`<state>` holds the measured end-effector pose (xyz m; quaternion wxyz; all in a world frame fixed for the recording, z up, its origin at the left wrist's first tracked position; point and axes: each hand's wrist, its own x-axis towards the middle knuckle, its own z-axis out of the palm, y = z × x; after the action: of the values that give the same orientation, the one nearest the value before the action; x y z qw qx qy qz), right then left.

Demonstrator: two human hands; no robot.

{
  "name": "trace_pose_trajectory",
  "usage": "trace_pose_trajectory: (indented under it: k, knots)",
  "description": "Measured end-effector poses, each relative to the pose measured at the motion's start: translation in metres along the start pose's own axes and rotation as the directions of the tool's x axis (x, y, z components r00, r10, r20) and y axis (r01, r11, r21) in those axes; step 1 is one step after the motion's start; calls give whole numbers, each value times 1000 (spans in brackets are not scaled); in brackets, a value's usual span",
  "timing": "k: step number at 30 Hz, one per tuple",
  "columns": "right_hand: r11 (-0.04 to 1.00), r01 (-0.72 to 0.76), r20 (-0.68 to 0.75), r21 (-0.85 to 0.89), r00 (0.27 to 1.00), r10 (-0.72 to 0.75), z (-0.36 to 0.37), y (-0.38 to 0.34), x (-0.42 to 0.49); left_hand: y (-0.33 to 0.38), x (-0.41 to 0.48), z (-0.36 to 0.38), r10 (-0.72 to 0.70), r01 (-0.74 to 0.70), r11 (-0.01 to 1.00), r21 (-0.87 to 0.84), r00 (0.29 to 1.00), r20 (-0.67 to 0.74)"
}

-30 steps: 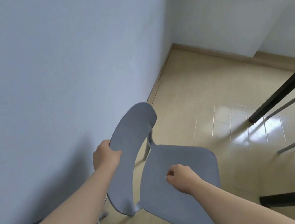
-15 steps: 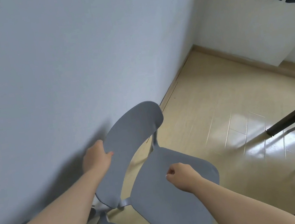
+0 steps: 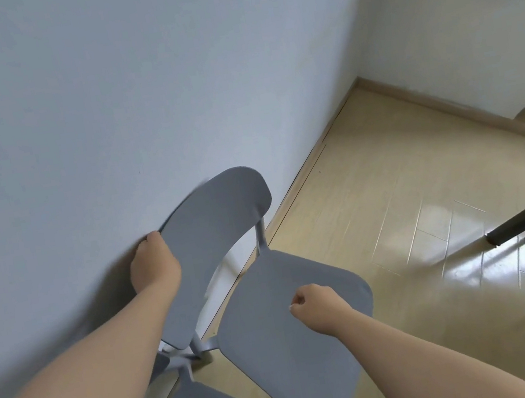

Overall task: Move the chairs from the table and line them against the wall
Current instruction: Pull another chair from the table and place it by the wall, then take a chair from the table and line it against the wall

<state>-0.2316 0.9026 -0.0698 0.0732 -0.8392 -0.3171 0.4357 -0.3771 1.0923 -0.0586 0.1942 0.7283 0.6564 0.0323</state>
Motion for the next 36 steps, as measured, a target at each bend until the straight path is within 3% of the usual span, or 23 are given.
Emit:
trace_pose_trajectory:
  k: [5, 7, 9, 12, 14, 17, 24, 29, 36]
  knots:
    - [999, 28, -25, 25, 999, -27, -9, 6, -6, 12, -27, 10, 49, -49, 980, 191, 999, 5]
    - [999, 37, -32, 36, 999, -36, -14, 11, -8, 22, -38, 13, 128, -132, 962, 237, 991, 31]
    - [997, 47, -42, 53, 998, -45, -20, 19, -8, 39, -49, 18, 211, -236, 959, 155, 964, 161]
    - [995, 59, -63, 85, 997, -54, -35, 39, -12, 79, -75, 26, 209, -214, 976, -31, 902, 378]
    - [993, 67, -76, 99, 995, -59, -46, 49, -13, 102, -89, 29, 221, -192, 975, -111, 876, 430]
    - [991, 64, -126, 117, 991, -49, -75, 81, -18, 150, -115, 38, 302, -268, 953, -140, 815, 495]
    - [986, 40, -228, 163, 974, -2, -171, 203, -32, 283, -166, 66, 419, -398, 905, -154, 762, 493]
    - [965, -57, -292, 257, 947, 134, -243, 318, -40, 392, -211, 110, 466, -433, 881, -189, 734, 493]
    - [913, -89, -382, 397, 889, 253, -323, 403, -36, 525, -252, 159, 568, -570, 800, -190, 616, 546]
